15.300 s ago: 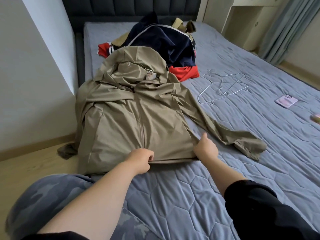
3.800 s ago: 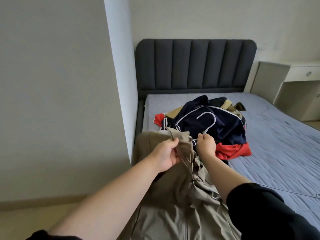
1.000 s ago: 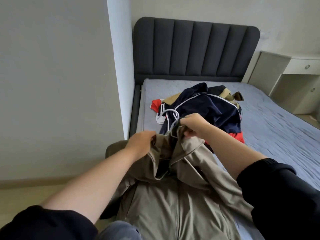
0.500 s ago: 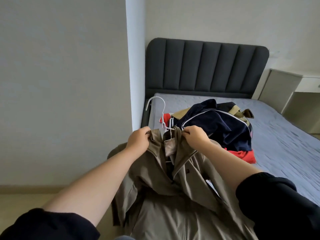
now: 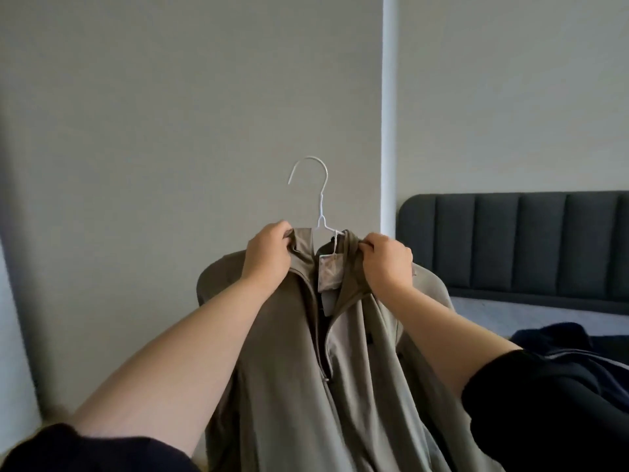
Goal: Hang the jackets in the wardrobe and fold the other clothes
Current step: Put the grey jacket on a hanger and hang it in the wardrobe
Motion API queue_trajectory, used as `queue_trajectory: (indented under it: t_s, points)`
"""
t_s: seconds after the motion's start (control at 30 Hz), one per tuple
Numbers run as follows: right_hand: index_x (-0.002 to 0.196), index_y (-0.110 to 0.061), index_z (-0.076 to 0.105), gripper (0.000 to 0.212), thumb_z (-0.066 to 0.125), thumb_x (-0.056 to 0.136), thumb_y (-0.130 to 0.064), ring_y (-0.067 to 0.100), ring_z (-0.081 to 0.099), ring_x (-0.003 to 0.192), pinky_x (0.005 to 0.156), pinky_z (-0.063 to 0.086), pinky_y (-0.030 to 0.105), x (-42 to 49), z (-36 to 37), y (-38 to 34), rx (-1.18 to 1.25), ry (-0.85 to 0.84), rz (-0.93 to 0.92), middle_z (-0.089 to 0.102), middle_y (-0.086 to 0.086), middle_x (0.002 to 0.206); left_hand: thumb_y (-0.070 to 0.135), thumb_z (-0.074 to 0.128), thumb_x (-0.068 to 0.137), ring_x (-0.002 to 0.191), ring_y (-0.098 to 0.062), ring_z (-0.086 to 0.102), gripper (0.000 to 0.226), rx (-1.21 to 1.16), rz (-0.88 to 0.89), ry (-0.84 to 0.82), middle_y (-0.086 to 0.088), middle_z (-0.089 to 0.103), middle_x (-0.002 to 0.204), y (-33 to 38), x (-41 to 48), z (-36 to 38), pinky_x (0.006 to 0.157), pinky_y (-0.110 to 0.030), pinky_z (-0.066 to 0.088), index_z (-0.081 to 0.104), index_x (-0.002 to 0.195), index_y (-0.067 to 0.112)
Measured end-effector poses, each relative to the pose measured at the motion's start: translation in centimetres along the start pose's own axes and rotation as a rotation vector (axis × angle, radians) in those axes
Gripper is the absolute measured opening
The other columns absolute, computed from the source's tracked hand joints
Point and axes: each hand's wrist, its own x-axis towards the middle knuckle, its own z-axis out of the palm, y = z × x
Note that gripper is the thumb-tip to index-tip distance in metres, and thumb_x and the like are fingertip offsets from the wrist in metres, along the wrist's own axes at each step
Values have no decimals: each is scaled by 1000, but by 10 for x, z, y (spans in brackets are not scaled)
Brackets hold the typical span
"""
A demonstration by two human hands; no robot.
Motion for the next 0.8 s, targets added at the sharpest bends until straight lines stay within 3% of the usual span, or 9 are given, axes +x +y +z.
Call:
queue_trajectory:
  t_s: [0.1,0.2,0.27,0.33,0.37,0.43,0.57,0.67,0.8]
  points:
    - [80,-7,60,23,44,93,-15,33,52,74,70,37,36,25,-3,-41,98,60,-109,59,8,73,-6,48,88,75,-28,50,12,61,69,169,-12,57,86,-6,23,-41,62,-23,25,55,84,3]
    - [81,-6,62,22,45,92,-13,32,52,76,73,39,39,36,0,-72,181,123,-196,61,9,78,-6,53,85,82,-36,56,16,135,174,311,-18,61,95,-25,24,-75,71,-33,38,59,99,0]
    - [77,-7,60,21,48,92,-15,32,52,75,67,38,34,36,12,-79,137,-106,-148,58,10,76,1,54,87,89,-36,58,28,294,199,131,-18,59,106,-54,8,-87,75,-35,41,54,114,4]
    - [75,-6,60,21,51,91,-16,30,52,75,65,37,29,25,31,-77,70,-378,-104,56,11,75,12,53,88,100,-35,57,43,458,99,-256,-13,57,118,-89,-16,-94,80,-35,43,42,129,15]
    - [75,-5,61,20,52,91,-15,30,53,76,64,37,28,14,42,-74,70,-414,-94,56,11,74,15,55,86,103,-33,57,50,485,21,-404,-11,57,120,-105,-29,-98,79,-33,43,37,133,20]
    - [78,-2,63,20,51,90,-12,31,55,75,62,38,29,-5,61,-72,99,-372,-85,57,10,73,21,58,84,101,-30,59,56,430,-111,-459,-9,62,115,-127,-40,-105,72,-27,39,37,135,25]
    - [80,-2,66,19,52,89,-11,30,53,71,60,38,30,-28,83,-75,184,-306,-60,63,12,75,22,56,88,99,-31,59,16,420,-163,-417,-11,65,105,-141,-44,-113,69,-28,36,60,100,13]
    - [83,-5,69,17,54,88,-12,30,56,77,64,38,29,-36,92,-80,233,-293,-87,67,12,82,20,53,90,94,-32,58,15,431,-160,-461,-14,64,95,-147,-48,-112,69,-30,36,59,84,8]
    - [81,-9,69,15,56,87,-11,25,54,75,64,36,27,-47,97,-89,330,-274,-103,66,8,79,21,63,86,74,-20,53,32,286,-233,-487,4,52,64,-154,-46,-122,56,-25,30,48,58,20]
